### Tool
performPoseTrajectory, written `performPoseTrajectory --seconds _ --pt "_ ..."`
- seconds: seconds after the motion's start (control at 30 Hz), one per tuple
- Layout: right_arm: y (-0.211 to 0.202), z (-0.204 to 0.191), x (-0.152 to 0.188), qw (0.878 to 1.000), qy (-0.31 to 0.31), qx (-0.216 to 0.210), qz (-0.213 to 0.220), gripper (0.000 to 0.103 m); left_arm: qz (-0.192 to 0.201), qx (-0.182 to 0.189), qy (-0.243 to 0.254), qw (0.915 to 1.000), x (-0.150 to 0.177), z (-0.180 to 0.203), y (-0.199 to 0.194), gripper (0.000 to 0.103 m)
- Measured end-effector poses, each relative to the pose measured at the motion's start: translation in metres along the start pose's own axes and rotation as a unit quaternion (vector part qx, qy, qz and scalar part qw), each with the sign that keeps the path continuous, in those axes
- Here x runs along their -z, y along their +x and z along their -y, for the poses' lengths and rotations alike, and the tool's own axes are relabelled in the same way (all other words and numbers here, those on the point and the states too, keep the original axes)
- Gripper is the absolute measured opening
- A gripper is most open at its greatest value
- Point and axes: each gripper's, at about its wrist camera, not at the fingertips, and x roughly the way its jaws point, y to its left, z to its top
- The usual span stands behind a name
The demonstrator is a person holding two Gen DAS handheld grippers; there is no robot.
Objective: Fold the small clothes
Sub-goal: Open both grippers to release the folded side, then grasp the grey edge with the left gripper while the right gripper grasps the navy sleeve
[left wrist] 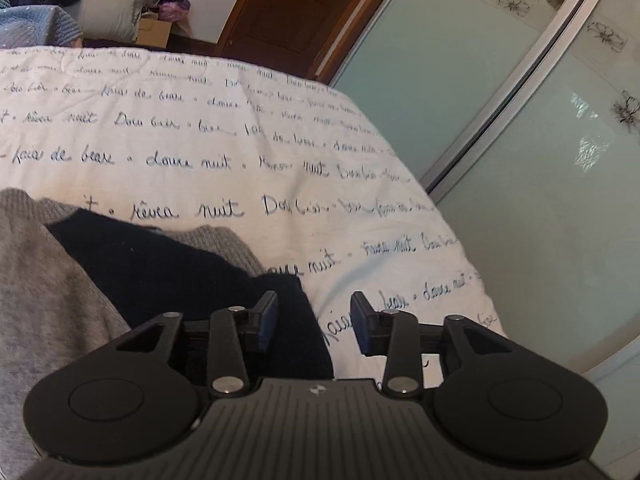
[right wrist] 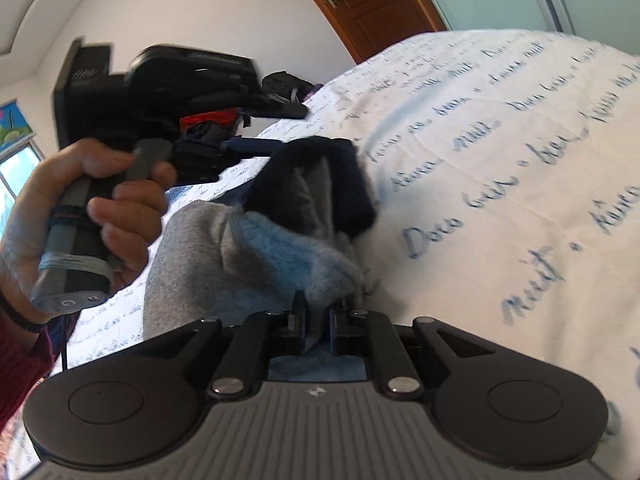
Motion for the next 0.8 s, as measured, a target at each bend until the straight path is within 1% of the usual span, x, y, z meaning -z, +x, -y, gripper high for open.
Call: performPoseTrajectory --seconds 0.07,0.1,0.17,0.2,0.23,0.27,0.3,0.4,0.43,0.47,0.5,0.53,0.57,0.6,0.63,0.67,0.7,0.73,0.77,0.8 --pt "-0.012 0.008 -0.001 1.0 0.017 0.001 0.0 0.012 0.02 -0.01 0.0 0.9997 -0.004 -0.007 -0.013 0.057" --pt "-0.019 0.011 -0.002 1.0 0.022 0.014 0.005 0.014 0.03 -0.018 0.001 0.9994 -0.005 -0.011 -0.02 0.059" --pt "-0.038 0.012 -0.009 0.998 0.015 0.05 0.044 0.014 0.05 -0.04 0.011 0.9979 -0.008 -0.025 -0.034 0.062" --pt "-0.047 0.009 -0.014 0.996 -0.001 0.06 0.066 0.014 0.057 -0.058 0.014 0.9966 -0.009 -0.033 -0.041 0.062" --pt "-0.052 0.002 -0.022 0.995 -0.019 0.054 0.078 0.014 0.062 -0.075 0.014 0.9952 -0.009 -0.042 -0.046 0.063" --pt "-0.051 -0.005 -0.032 0.996 -0.036 0.036 0.08 0.014 0.064 -0.087 0.009 0.9941 -0.009 -0.05 -0.051 0.063" --pt "-0.046 -0.012 -0.042 0.996 -0.054 0.012 0.071 0.014 0.063 -0.093 0.0 0.9937 -0.008 -0.06 -0.055 0.063" --pt "-0.009 -0.034 -0.064 0.994 -0.091 -0.058 0.019 0.014 0.058 -0.099 -0.028 0.993 -0.003 -0.083 -0.064 0.063" --pt "0.008 -0.041 -0.068 0.991 -0.109 -0.078 -0.004 0.014 0.058 -0.101 -0.03 0.9928 -0.001 -0.088 -0.067 0.063" --pt "0.027 -0.047 -0.07 0.988 -0.126 -0.088 -0.022 0.014 0.058 -0.101 -0.03 0.9927 0.001 -0.093 -0.071 0.063" --pt "0.044 -0.05 -0.071 0.987 -0.138 -0.076 -0.036 0.014 0.058 -0.102 -0.03 0.9926 0.003 -0.098 -0.075 0.063" --pt "0.059 -0.051 -0.071 0.986 -0.156 -0.044 -0.049 0.014 0.057 -0.104 -0.029 0.9925 0.005 -0.102 -0.078 0.064" --pt "0.072 -0.051 -0.07 0.982 -0.184 0.006 -0.045 0.014 0.056 -0.105 -0.025 0.9925 0.007 -0.106 -0.082 0.066" --pt "0.075 -0.051 -0.069 0.975 -0.21 0.062 -0.022 0.015 0.053 -0.109 -0.019 0.9924 0.01 -0.109 -0.085 0.067" --pt "0.073 -0.05 -0.07 0.97 -0.22 0.105 0.001 0.015 0.052 -0.111 -0.013 0.9924 0.012 -0.112 -0.088 0.07" --pt "0.066 -0.047 -0.074 0.971 -0.214 0.109 0.019 0.015 0.053 -0.11 -0.004 0.9925 0.015 -0.115 -0.092 0.074" --pt "0.058 -0.042 -0.079 0.977 -0.194 0.086 0.031 0.016 0.056 -0.109 0.003 0.9925 0.019 -0.119 -0.094 0.076" --pt "0.053 -0.036 -0.086 0.984 -0.167 0.054 0.033 0.029 0.058 -0.105 0.006 0.9927 0.022 -0.123 -0.095 0.08" --pt "0.053 -0.03 -0.092 0.989 -0.145 0.031 0.028 0.044 0.059 -0.101 0.005 0.9932 0.025 -0.128 -0.096 0.082" --pt "0.056 -0.023 -0.099 0.992 -0.126 0.01 0.02 0.087 0.058 -0.093 -0.002 0.994 0.026 -0.133 -0.095 0.082"
